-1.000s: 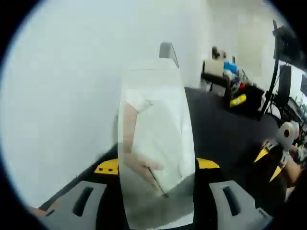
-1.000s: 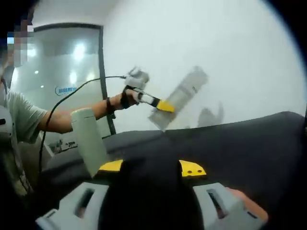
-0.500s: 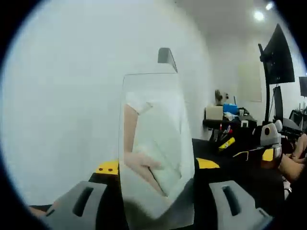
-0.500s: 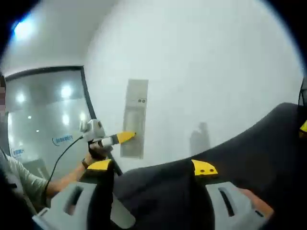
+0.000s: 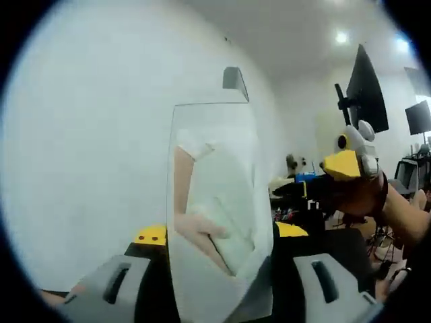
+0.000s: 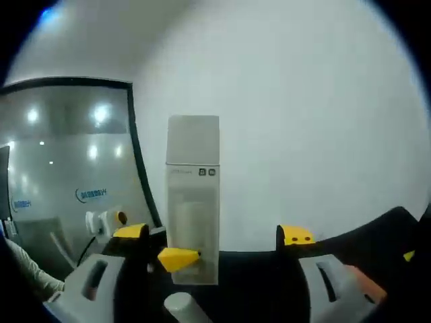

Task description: Assemble the cup parts correctly, then place the assembled cup into the box.

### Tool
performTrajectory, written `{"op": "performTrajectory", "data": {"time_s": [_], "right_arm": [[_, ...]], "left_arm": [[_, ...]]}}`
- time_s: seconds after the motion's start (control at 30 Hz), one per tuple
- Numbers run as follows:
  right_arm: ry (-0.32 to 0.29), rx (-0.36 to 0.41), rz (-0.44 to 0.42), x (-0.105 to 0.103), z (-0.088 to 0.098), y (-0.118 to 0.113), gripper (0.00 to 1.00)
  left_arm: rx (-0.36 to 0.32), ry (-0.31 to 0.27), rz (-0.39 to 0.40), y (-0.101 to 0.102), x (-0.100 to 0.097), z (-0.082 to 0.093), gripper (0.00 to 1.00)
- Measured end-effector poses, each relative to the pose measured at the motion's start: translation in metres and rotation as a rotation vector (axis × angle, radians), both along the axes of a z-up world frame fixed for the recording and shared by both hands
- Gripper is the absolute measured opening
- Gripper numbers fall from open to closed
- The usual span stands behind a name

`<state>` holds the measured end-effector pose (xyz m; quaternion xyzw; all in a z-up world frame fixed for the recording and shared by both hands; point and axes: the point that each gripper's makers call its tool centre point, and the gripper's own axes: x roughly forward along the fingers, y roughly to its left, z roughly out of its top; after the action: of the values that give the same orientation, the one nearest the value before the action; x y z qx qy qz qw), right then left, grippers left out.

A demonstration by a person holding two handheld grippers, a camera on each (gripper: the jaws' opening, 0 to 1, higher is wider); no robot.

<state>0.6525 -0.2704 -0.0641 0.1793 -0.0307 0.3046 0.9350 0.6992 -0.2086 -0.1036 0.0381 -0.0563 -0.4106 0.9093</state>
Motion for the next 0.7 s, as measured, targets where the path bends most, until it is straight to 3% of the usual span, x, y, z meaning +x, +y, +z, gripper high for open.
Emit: {"op": "performTrajectory", "data": {"time_s": [0.13,0.27,0.4,0.53,0.7], "right_arm": [[-0.023,-0.033,-0.004,-0.014,0.018,0.008,0.76],[-0.027,-0.083,-0.011,-0.028,0.023,0.016,0.76],[-0.039,-0.111,-0.004,-0.038,0.025,0.022,0.76],[-0.039,-0.157,0.013,-0.047,0.018,0.031,0.76],[-0.053,-0.238,0.034,-0.057,-0.004,0.041,0.64]], "left_arm": [[0.004,-0.048,0.007,-0.007,-0.027,0.007,0.53],[-0.033,-0.065,-0.001,-0.011,-0.061,0.009,0.53],[-0.056,-0.079,-0.009,-0.013,-0.077,0.005,0.53],[-0.064,-0.095,-0.012,-0.015,-0.096,-0.003,0.53],[-0.054,-0.108,-0.004,-0.02,-0.114,-0.02,0.53]]}}
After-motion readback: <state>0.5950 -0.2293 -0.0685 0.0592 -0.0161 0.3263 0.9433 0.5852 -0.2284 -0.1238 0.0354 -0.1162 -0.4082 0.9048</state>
